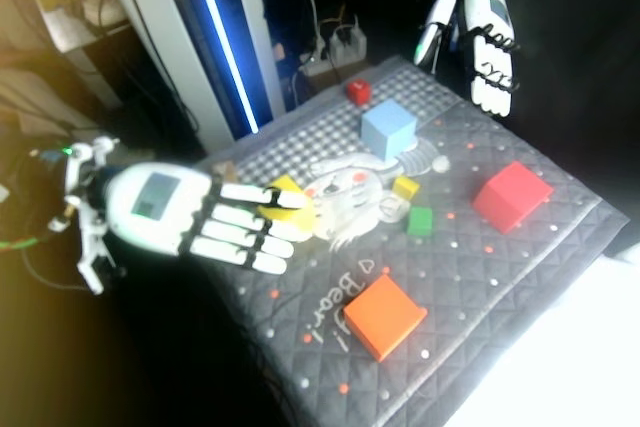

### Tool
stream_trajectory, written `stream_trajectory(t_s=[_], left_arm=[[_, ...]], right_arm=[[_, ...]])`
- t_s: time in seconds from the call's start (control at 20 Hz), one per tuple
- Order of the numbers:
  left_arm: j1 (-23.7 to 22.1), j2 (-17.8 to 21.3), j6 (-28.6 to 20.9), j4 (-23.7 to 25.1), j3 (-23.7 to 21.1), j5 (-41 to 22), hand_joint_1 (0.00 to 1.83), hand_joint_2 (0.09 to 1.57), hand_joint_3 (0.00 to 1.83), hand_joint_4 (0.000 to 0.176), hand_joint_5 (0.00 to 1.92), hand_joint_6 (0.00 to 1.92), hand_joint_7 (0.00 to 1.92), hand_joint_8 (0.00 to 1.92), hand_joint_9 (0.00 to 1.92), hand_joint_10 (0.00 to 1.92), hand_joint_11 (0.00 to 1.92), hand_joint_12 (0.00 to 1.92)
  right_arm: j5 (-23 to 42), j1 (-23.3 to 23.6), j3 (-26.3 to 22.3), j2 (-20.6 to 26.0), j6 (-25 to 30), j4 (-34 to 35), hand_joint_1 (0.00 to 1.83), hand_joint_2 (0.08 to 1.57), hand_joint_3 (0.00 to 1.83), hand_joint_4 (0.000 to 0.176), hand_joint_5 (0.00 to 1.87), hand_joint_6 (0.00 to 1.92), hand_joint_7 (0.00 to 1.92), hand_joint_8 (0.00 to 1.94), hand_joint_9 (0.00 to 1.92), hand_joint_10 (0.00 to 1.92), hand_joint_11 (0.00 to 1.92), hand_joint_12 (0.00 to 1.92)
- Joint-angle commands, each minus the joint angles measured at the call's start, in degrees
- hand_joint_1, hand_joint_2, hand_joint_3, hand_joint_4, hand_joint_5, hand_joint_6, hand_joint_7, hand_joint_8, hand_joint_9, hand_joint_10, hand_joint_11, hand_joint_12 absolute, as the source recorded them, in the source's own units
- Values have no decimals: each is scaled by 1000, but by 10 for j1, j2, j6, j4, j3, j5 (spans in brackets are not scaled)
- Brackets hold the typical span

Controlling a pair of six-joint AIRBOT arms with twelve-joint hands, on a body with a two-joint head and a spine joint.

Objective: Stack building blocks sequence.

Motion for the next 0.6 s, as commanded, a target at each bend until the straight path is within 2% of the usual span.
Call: stream_trajectory(t_s=[0.0,0.05,0.1,0.15,0.2,0.3,0.35,0.4,0.45,0.5,0.55], left_arm=[[-14,-6,-3,-11,5,-46,736,925,2,125,258,1,76,2,43,11,0,328],[-23,-8,-3,-3,7,-39,743,922,0,140,236,1,67,4,31,3,0,251],[-39,-9,-3,14,6,-34,707,908,0,169,222,2,60,1,7,4,0,117],[-57,-11,-3,37,2,-31,663,901,0,166,231,7,54,0,1,0,0,90],[-70,-12,-4,56,-2,-27,642,859,0,174,224,3,31,1,0,0,0,17],[-112,-24,-19,120,-3,2,699,826,0,176,243,8,17,0,0,0,0,0],[-128,-32,-31,147,0,17,680,826,0,176,222,5,3,0,3,1,113,52],[-139,-45,-45,168,6,30,643,825,0,176,236,3,48,4,44,6,56,294],[-151,-60,-59,192,13,44,647,826,0,176,273,0,122,0,93,4,10,466],[-161,-71,-73,217,19,58,639,814,0,176,309,3,176,5,138,9,1,595],[-165,-76,-77,229,21,65,636,805,0,176,326,3,208,5,171,12,0,692]], right_arm=[[66,7,4,2,2,16,726,1119,1,71,255,1,300,1,307,1,283,145],[66,7,5,1,2,16,734,1124,1,69,256,0,303,0,308,0,289,129],[66,8,6,1,2,16,720,1109,1,82,271,0,330,0,333,0,328,103],[66,9,7,1,2,16,711,1104,0,76,283,3,350,5,362,9,373,109],[66,9,8,1,2,16,679,1082,0,81,277,0,351,3,364,7,389,105],[66,12,8,1,2,16,675,1050,0,85,260,0,336,0,346,0,367,87],[66,13,9,1,2,16,667,1035,0,91,238,0,331,0,334,0,340,71],[67,14,9,1,2,16,666,1021,0,104,217,0,308,0,318,0,315,58],[68,14,9,1,2,17,665,1011,0,103,207,0,302,0,310,0,309,51],[70,15,9,1,2,17,691,1005,0,81,205,0,314,5,316,3,305,47],[72,15,9,1,2,18,687,998,0,80,211,3,324,7,323,5,324,53]])
